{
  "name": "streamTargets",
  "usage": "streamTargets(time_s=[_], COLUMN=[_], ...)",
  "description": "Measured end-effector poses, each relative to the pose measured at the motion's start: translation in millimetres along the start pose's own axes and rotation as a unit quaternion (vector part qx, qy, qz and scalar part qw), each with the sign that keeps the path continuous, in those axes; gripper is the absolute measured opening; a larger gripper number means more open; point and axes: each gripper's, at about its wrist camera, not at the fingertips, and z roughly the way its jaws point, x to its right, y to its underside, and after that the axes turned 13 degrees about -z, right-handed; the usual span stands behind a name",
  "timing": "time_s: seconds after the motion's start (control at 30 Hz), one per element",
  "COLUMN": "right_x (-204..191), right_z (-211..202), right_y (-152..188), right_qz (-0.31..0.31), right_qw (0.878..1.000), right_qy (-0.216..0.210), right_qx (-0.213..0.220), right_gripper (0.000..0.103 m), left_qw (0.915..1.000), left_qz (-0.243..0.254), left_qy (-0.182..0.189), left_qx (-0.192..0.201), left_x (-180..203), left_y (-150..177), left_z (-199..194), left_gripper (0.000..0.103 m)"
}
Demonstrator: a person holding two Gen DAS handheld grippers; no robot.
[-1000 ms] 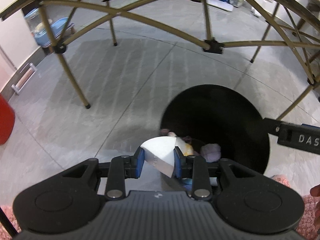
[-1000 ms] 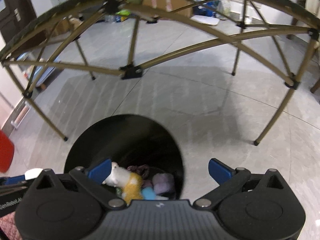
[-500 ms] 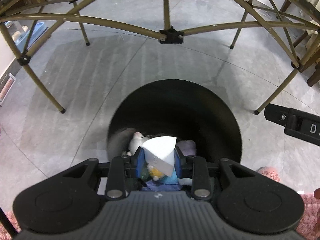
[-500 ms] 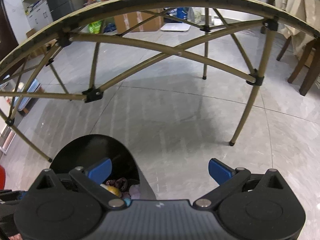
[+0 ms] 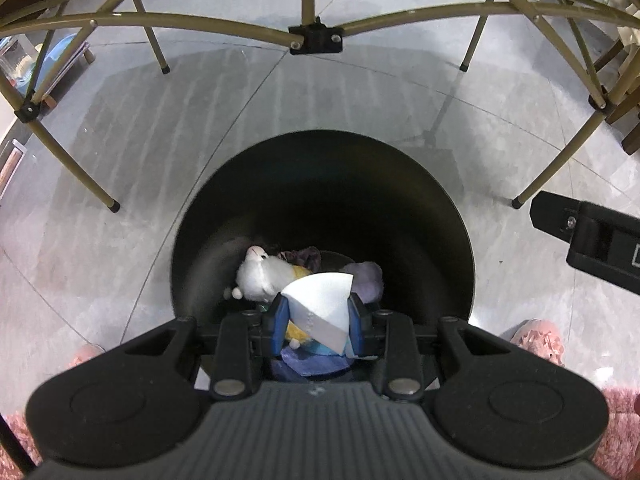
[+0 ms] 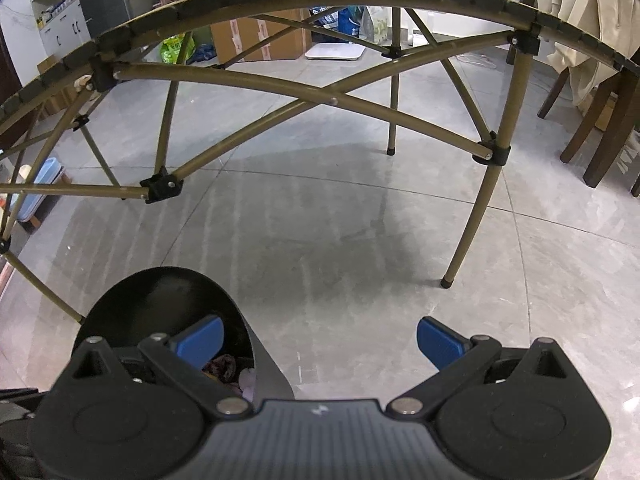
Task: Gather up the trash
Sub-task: 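Move the right tool aside while the left tool lowers the foam wedge into the bin and opens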
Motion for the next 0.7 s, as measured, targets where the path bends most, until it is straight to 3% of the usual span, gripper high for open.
streamTargets(time_s=[0.3,0.43,0.5,0.57,0.6,0.63,0.7], right_x=[3.8,4.3,4.5,4.6,4.5,4.3,3.8], right_z=[-0.5,0.3,0.5,0.8,1.3,1.7,2.7], right_y=[3.3,4.3,4.3,4.4,4.4,4.5,4.6], right_qz=[0.002,0.002,0.002,0.001,0.001,0.001,0.0], right_qw=[1.0,1.0,1.0,1.0,1.0,1.0,1.0], right_qy=[0.005,0.006,0.006,0.006,0.005,0.005,0.005], right_qx=[-0.004,-0.007,-0.008,-0.008,-0.009,-0.01,-0.012], right_gripper=[0.103,0.103,0.103,0.103,0.103,0.103,0.103], left_qw=[0.9999,0.9998,0.9998,0.9998,0.9998,0.9998,0.9998], left_qz=[-0.002,-0.006,-0.009,-0.01,-0.009,-0.009,-0.013], left_qy=[-0.011,-0.017,-0.018,-0.017,-0.017,-0.018,-0.016], left_qx=[-0.005,-0.007,-0.009,-0.005,-0.002,0.0,0.002], left_x=[6.7,4.4,3.3,3.0,3.6,4.3,3.5], left_y=[2.2,0.2,-0.5,-0.8,-0.4,-0.2,0.1], left_z=[4.7,6.9,7.1,6.1,5.4,5.0,4.0], left_gripper=[0.032,0.038,0.051,0.081,0.088,0.101,0.103])
